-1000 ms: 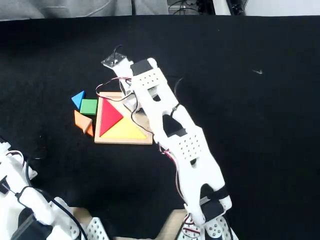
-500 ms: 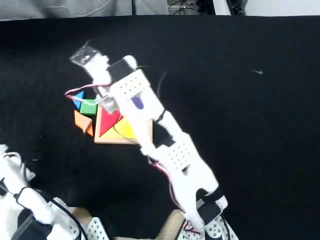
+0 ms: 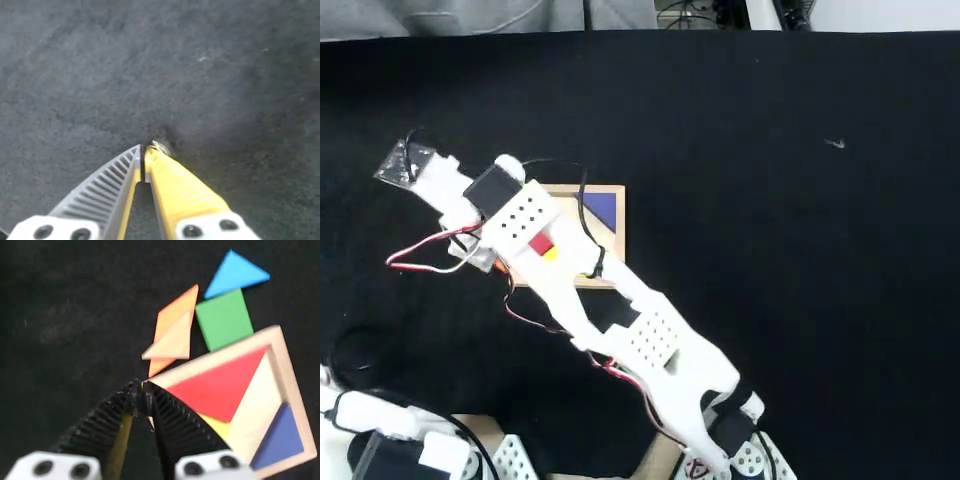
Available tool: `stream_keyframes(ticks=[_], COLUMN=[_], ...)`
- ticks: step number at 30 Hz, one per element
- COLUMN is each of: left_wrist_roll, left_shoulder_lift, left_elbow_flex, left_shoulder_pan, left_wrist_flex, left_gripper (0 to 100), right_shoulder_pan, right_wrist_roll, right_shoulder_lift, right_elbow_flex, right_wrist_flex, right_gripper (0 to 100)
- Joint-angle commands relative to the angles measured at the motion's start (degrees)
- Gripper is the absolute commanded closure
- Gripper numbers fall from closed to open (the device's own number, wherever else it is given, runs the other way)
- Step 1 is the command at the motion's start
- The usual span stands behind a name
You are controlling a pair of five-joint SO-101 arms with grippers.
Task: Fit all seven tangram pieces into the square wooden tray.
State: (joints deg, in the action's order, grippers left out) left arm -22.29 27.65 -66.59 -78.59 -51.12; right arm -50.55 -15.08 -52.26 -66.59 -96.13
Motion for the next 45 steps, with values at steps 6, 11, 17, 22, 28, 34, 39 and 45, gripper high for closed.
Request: stream_keyframes(ticks=[6,11,17,22,28,34,39,45], left_wrist_roll=[2.6,2.8,2.9,2.9,2.9,2.9,2.9,2.9], left_shoulder_lift=[0.4,0.4,0.4,0.4,0.4,0.4,0.4,0.4], left_elbow_flex=[-0.1,-0.6,-0.6,-0.7,-0.7,-0.7,-0.7,-0.7], left_shoulder_pan=[-1.5,-1.5,-1.2,0.3,0.3,0.3,0.3,0.3], left_wrist_flex=[1.8,2.8,2.9,2.9,2.9,2.9,2.9,2.9], left_gripper=[97,97,97,97,97,97,97,97], right_shoulder_pan=[-0.6,-0.6,0.2,0.1,1.7,1.7,1.7,1.9], right_wrist_roll=[3.7,4.0,6.1,6.6,6.4,6.3,6.3,6.3], right_shoulder_lift=[-3.7,-5.6,-8.2,-8.7,-8.7,-11.1,-12.8,-12.2], right_elbow_flex=[-2.1,-2.1,-2.1,-1.7,-1.5,-1.9,-2.1,-2.1], right_wrist_flex=[6.2,9.1,13.1,13.5,11.9,11.5,11.5,11.3], right_gripper=[73.9,74.0,74.1,75.6,79.2,80.2,80.1,82.1])
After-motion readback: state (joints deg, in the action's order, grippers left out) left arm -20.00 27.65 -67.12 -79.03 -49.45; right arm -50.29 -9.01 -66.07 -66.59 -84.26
